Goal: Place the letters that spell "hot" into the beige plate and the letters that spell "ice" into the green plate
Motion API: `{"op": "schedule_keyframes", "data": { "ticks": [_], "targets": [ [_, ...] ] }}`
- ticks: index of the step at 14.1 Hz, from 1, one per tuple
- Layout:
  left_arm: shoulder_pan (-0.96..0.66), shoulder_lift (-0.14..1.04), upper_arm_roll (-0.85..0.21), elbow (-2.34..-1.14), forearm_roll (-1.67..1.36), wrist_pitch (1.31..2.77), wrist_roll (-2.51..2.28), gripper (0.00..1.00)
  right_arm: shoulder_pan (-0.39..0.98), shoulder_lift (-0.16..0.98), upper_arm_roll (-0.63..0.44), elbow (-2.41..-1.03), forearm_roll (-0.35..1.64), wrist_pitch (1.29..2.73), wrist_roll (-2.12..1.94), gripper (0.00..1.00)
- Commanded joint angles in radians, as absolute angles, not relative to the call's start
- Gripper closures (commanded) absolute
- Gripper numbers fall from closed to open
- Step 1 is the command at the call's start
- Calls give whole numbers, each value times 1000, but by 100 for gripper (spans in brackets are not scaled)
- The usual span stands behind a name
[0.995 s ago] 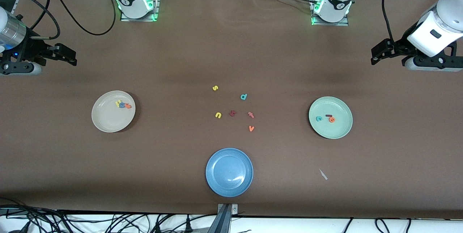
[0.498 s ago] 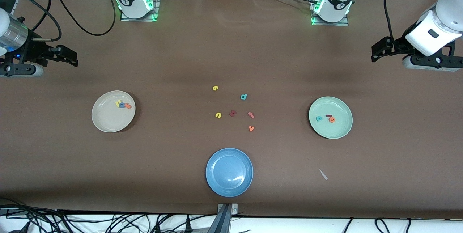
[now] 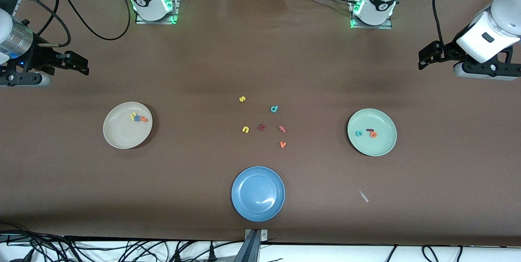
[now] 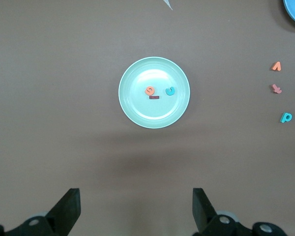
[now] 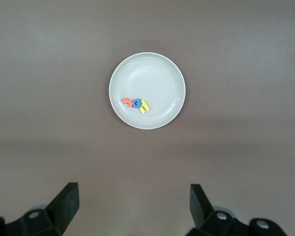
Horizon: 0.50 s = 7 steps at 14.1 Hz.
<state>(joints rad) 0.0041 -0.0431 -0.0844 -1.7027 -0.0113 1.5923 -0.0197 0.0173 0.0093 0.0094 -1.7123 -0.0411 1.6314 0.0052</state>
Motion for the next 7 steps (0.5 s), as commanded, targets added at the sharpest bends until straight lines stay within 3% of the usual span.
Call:
{"op": "schedule_keyframes", "data": {
  "ticks": [1,7],
  "targets": [
    [11,-35,-86,-1677,5,1572,3,0,9,20,6,-1690,-26,1623,17,0],
    [11,-35,-87,-1677,5,1572,2,0,8,20,-9,-1689,-26,1615,17,0]
  ]
}}
